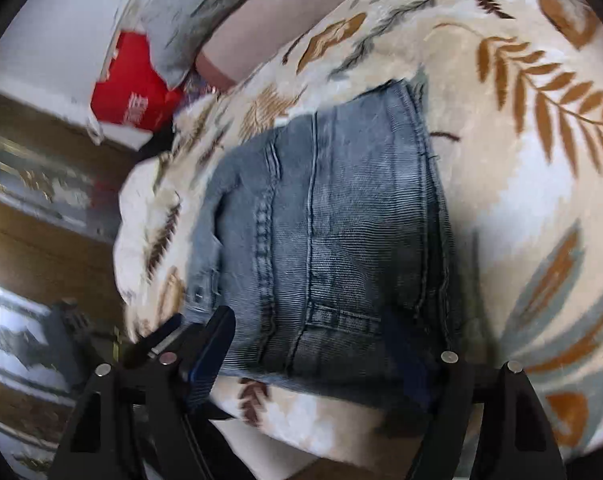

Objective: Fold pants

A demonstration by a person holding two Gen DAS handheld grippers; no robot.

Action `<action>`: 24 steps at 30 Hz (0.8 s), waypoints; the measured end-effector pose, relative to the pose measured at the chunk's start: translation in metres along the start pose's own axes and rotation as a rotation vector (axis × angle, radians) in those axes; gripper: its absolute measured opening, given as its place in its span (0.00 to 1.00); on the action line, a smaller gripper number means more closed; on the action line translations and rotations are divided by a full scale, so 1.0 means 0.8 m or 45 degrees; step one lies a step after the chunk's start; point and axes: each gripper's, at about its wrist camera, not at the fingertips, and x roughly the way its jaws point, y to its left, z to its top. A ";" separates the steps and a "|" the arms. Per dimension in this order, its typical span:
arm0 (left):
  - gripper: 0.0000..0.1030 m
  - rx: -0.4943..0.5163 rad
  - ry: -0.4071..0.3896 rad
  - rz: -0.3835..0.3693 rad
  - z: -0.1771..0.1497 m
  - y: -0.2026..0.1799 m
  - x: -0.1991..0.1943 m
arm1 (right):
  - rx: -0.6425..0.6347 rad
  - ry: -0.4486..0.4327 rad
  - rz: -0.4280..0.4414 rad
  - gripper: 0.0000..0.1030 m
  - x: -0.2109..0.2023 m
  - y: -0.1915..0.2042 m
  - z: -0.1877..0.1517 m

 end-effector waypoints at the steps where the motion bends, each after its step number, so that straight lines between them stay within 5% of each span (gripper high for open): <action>1: 0.94 0.000 -0.001 0.006 0.002 -0.001 -0.003 | -0.002 -0.042 0.013 0.76 -0.010 0.003 -0.001; 4: 0.94 -0.006 -0.036 0.016 0.005 0.000 -0.017 | -0.092 -0.149 0.020 0.77 -0.030 0.013 -0.009; 8: 0.94 0.001 -0.025 0.033 0.006 0.001 -0.018 | -0.077 -0.043 0.021 0.78 0.006 -0.017 -0.022; 13: 0.94 -0.001 -0.023 0.047 0.006 0.002 -0.021 | -0.128 -0.215 0.051 0.77 -0.043 0.004 -0.025; 15: 0.94 0.004 -0.025 0.055 0.007 0.000 -0.020 | -0.128 -0.195 0.122 0.78 -0.043 0.001 -0.029; 18: 0.94 0.003 0.011 0.047 0.006 -0.002 -0.012 | -0.108 -0.049 0.019 0.79 -0.003 -0.017 -0.033; 24: 0.94 -0.111 -0.125 -0.090 0.014 0.021 -0.042 | -0.101 -0.241 -0.008 0.79 -0.039 -0.015 -0.025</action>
